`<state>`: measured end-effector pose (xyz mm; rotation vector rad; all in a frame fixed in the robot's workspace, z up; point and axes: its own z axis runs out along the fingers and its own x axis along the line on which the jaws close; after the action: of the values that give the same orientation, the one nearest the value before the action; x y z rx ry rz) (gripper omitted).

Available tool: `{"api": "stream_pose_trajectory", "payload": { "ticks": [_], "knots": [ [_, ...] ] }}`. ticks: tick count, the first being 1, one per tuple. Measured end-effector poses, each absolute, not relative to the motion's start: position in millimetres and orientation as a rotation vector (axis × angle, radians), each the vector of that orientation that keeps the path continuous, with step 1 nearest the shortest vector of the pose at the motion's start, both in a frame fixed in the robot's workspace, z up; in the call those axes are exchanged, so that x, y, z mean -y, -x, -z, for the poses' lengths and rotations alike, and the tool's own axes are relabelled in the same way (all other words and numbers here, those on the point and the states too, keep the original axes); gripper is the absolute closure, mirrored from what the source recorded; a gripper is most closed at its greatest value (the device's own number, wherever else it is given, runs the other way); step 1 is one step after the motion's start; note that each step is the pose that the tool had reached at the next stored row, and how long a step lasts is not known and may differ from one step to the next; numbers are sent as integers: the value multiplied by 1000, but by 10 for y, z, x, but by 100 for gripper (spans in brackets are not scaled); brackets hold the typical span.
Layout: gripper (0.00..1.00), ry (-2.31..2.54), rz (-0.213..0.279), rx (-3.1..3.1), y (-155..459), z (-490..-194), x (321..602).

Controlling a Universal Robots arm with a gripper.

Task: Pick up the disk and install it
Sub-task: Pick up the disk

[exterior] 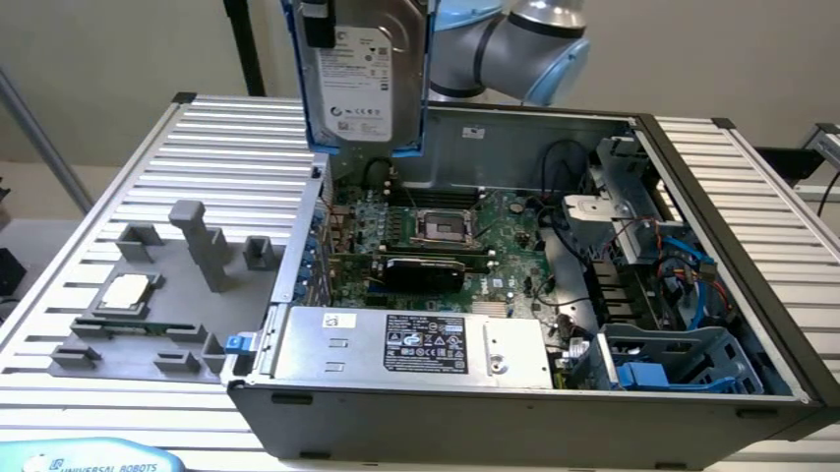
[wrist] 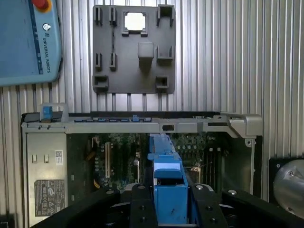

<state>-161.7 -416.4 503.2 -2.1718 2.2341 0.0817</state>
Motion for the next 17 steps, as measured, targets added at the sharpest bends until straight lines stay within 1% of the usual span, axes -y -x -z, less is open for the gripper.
{"api": "stream_pose_trajectory", "payload": {
  "ticks": [17],
  "knots": [
    [67, 2172, -82, -2234, 843, -5027, 4415]
  ]
}}
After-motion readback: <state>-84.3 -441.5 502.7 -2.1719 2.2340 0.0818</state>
